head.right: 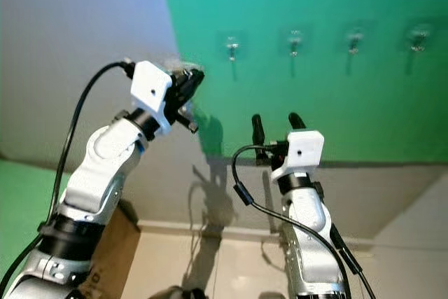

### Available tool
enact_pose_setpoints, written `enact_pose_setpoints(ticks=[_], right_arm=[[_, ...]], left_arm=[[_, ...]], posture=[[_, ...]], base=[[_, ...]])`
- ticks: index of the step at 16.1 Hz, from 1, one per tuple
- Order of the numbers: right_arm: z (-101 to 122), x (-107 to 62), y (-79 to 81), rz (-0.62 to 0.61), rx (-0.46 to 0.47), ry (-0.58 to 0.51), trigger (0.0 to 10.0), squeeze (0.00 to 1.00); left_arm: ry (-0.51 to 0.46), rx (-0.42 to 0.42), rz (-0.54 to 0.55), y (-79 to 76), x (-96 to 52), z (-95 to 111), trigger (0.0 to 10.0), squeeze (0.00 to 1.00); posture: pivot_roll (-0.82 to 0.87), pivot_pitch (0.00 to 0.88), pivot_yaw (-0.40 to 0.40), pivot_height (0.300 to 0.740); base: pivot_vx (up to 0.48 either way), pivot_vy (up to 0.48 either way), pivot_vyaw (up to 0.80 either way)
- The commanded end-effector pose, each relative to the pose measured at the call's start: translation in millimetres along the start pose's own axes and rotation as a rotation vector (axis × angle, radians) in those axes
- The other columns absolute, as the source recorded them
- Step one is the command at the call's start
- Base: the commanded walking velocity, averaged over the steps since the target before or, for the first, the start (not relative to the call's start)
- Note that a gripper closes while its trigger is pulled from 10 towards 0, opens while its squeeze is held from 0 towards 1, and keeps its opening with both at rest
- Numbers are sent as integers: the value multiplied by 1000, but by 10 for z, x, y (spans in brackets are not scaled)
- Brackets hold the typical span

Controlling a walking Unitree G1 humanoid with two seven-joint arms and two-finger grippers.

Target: Hang keys on a hook

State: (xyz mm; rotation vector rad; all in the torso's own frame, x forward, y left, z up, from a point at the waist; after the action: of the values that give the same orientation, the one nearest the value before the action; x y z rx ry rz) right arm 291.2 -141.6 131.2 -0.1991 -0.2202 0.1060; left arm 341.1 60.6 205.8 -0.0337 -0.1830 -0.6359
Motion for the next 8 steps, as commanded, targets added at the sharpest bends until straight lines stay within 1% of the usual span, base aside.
enact_pose_setpoints(ticks=[1, 2, 3, 6, 8], right_arm=[[17, 1, 14, 6, 8, -8, 10000, 0], [5, -20, 33, 8, 10, -3, 10000, 0], [3, -24, 41, 9, 11, -1, 10000, 0], [19, -36, 87, 37, 30, -2, 10000, 0], [0, -54, 109, 69, 32, 8, 10000, 0]], left_arm=[[-11, 25, -10, 12, 24, 50, 0, 0], [4, 27, -37, -3, 98, 31, 0, 0], [9, 28, -44, 1, 126, 25, 0, 0], [19, -24, -41, 87, 283, 9, 0, 0], [17, -25, -40, 116, 326, 33, 0, 0]], posture=[[-252, 31, 138, 740], [-258, 37, 145, 740], [-258, 37, 145, 740], [-268, 41, 153, 740], [-272, 41, 154, 740]], base=[[0, 0, 0], [0, 0, 0], [0, 0, 0], [0, 0, 0], [0, 0, 0]])
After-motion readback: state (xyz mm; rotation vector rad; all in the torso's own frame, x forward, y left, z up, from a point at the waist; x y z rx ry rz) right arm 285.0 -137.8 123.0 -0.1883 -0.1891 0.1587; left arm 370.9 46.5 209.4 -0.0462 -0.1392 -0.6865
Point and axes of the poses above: a point about 5 cm out from each wrist's last joint towards the gripper, its own x axis pointing out of the wrist towards the gripper, its own z axis along the axis of the wrist's last joint, y = z × x, the point moved 3 cm from there along x, pointing out of the wrist towards the gripper, and after that the axes turned 13 degrees about -x, right-handed, at the moved point
